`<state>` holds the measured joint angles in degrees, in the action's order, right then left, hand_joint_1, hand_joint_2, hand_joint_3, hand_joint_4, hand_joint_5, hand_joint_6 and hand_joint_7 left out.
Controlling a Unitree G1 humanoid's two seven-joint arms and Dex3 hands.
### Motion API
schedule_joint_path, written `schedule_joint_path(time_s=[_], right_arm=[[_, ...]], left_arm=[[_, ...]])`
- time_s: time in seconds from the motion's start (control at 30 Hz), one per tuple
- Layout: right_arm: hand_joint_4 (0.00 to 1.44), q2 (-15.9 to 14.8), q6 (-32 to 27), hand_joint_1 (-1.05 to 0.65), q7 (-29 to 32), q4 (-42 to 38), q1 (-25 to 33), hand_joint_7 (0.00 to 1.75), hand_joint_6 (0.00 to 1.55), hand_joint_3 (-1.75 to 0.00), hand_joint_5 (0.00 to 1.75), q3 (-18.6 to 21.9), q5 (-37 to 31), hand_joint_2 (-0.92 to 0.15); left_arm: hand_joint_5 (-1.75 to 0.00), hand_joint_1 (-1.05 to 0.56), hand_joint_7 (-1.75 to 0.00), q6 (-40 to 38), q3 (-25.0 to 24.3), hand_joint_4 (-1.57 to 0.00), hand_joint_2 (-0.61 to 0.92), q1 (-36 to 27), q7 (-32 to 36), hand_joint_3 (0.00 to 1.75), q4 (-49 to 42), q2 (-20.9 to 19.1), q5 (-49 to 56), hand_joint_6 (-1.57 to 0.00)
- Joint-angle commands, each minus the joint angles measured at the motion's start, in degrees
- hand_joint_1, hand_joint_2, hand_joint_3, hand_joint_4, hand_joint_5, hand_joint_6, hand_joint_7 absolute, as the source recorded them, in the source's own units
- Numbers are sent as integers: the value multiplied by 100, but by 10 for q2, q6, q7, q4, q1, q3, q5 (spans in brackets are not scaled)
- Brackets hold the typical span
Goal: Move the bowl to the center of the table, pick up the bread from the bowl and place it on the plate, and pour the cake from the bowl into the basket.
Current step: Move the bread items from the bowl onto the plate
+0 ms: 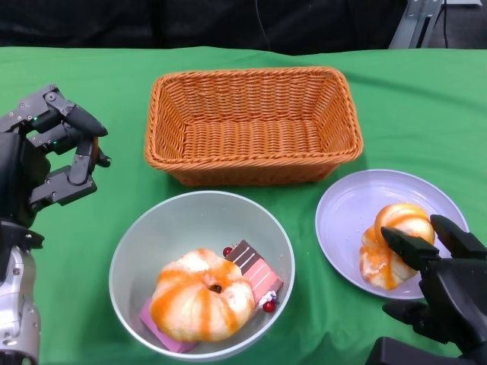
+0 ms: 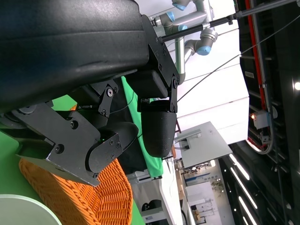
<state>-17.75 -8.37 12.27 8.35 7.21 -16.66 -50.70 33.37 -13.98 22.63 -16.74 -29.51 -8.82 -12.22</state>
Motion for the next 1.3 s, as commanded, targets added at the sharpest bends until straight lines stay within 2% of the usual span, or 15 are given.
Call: schedule_joint_path(time_s=[0.03, 0.07, 0.1, 0.13, 0.2, 0.4, 0.53, 0.77, 1.0, 1.13, 1.17, 1.3], right_arm=[[10, 0, -6, -48, -2, 3, 2, 1, 44, 0, 0, 3, -6, -91], [10, 0, -6, -48, -2, 3, 2, 1, 45, 0, 0, 3, -6, -91], [15, -3, -3, -48, 10, -3, 2, 1, 38, 0, 3, 0, -16, -91], [28, -4, 1, -48, 27, -10, 0, 1, 22, 0, 9, -2, -27, -91], [45, -7, 9, -48, 49, -22, -2, 0, 7, 0, 13, -4, -40, -91], [65, -9, 24, -47, 69, -38, -6, 0, 3, 0, 8, -4, -43, -91], [60, -8, 17, -47, 58, -33, -5, 0, 2, -1, 3, -4, -45, -92], [62, -8, 20, -45, 64, -39, -6, 0, 3, 0, 2, -5, -45, -91], [49, -8, 8, -47, 47, -38, -6, 1, 5, -2, 0, -9, -56, -92], [47, -7, 6, -48, 40, -42, -9, 1, 5, -2, 0, -10, -56, -92], [29, -7, 6, -49, 37, -45, -12, 4, 13, -2, 0, -10, -55, -91], [11, -10, 10, -50, 37, -62, -24, 4, 21, -1, 0, -14, -59, -91]], left_arm=[[-156, -1, -134, 8, -4, -82, 60, 5, -6, 109, -4, -12, -8, -80], [-156, -1, -134, 8, -4, -82, 60, 5, -6, 109, -4, -12, -8, -80], [-156, -1, -134, 7, -3, -82, 60, 4, -4, 109, -2, -11, -7, -80], [-156, -1, -134, 5, -3, -82, 60, 3, -3, 109, 0, -10, -6, -80], [-156, -2, -134, 5, -3, -82, 60, 3, 1, 109, 0, -9, -4, -81], [-155, -1, -134, -5, -2, -83, 60, 1, 1, 109, 7, -7, -9, -81], [-156, -2, -134, 0, -1, -82, 60, 1, 3, 109, 4, -10, -3, -80], [-158, -3, -136, -3, 0, -81, 60, -3, 9, 109, 14, -9, 5, -79], [-157, -2, -134, -15, -3, -82, 60, -2, -1, 108, 14, -6, -14, -81], [-157, -1, -133, -18, -1, -82, 61, -4, 4, 107, 17, -7, -10, -82], [-156, -2, -133, -18, 1, -82, 60, -5, 8, 108, 18, -8, -5, -82], [-155, -1, -134, -14, 1, -83, 57, -6, 10, 112, 18, -8, 3, -82]])
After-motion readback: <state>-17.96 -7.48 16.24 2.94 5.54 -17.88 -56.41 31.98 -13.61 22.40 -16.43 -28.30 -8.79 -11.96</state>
